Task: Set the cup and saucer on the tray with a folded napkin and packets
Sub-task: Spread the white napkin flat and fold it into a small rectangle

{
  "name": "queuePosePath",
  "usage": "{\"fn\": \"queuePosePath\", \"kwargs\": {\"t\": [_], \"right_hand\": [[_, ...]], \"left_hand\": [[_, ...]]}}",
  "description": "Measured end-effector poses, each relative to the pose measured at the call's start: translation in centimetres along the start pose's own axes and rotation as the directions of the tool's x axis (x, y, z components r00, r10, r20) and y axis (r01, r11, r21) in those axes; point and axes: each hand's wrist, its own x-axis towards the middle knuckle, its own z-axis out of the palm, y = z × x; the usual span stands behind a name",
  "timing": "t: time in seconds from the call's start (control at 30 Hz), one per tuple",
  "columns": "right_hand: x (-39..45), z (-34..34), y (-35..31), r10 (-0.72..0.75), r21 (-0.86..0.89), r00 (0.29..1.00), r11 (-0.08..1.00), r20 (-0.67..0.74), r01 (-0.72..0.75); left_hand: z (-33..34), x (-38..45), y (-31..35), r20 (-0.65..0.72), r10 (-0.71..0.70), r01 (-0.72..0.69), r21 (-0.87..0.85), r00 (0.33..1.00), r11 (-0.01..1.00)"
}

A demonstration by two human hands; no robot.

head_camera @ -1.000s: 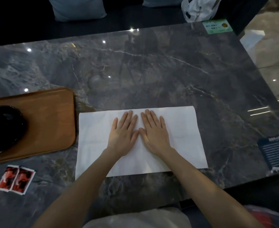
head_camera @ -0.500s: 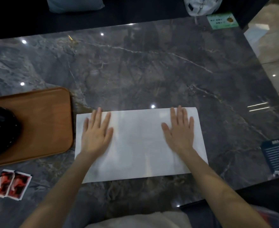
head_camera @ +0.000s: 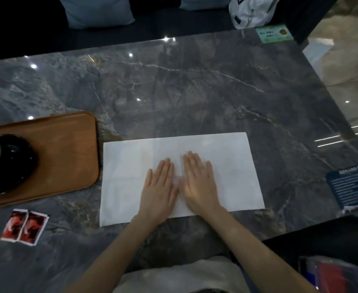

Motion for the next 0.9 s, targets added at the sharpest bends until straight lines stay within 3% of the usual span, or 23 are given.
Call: {"fn": "queuePosePath", "kwargs": {"t": [0.1,0.23,0.4,0.7,0.8,0.9], "right_hand": [[-1.3,0.7,-0.6,-0.034,0.013,0.998,0.999,0.060,0.033],[-2.7,1.1,1.7,0.025,-0.075,0.995,0.997,0.092,-0.018],[-4.3,1.0,5.2,0.118,-0.113,0.993,0.987,0.018,-0.115],[-6.5,-0.6,9.4,0.255,-0.133,0.967,0.958,0.003,-0.252],[-6.2,-1.5,9.2,0.266,0.004,0.964,0.964,0.008,-0.266],[-5.4,-2.7,9.3,0.386,0.190,0.915,0.913,-0.114,-0.362]], "left_hand": [[1.5,-0.4,0.6,0.047,0.001,-0.003,0.044,0.999,0.999],[1.7,-0.8,0.2,0.032,-0.052,0.050,0.058,0.998,0.997],[1.0,-2.1,-1.8,0.024,-0.069,0.069,-0.003,0.997,0.998],[0.4,-3.9,-3.8,0.026,-0.149,0.146,0.086,0.989,0.986],[0.2,-3.8,-3.4,0.041,-0.164,0.159,0.109,0.986,0.981],[-0.3,-3.3,-2.0,0.055,-0.175,0.169,0.099,0.983,0.981]]}}
